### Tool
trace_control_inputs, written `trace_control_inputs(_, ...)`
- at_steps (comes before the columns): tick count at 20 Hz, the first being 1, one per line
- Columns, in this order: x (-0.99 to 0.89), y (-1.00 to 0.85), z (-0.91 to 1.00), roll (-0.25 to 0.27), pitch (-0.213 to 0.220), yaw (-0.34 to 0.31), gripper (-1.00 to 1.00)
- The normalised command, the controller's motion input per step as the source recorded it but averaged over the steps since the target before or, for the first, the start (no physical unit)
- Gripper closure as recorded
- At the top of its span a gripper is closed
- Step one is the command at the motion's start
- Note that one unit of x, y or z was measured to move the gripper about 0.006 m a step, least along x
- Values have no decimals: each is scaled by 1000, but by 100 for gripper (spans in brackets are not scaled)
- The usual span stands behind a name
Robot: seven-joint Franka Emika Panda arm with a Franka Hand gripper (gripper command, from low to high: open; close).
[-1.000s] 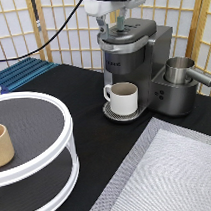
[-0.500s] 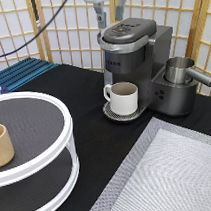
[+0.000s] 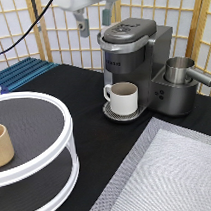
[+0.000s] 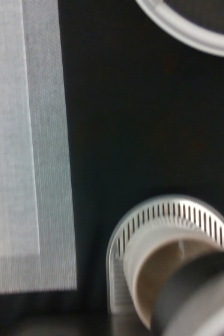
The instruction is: Make coffee
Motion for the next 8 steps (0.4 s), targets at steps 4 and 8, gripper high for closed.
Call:
trace_control_inputs(4,-20,-439,-11,43,-11,46,-100)
trace_control_inputs(8,0,0,0,0,0,0,-100)
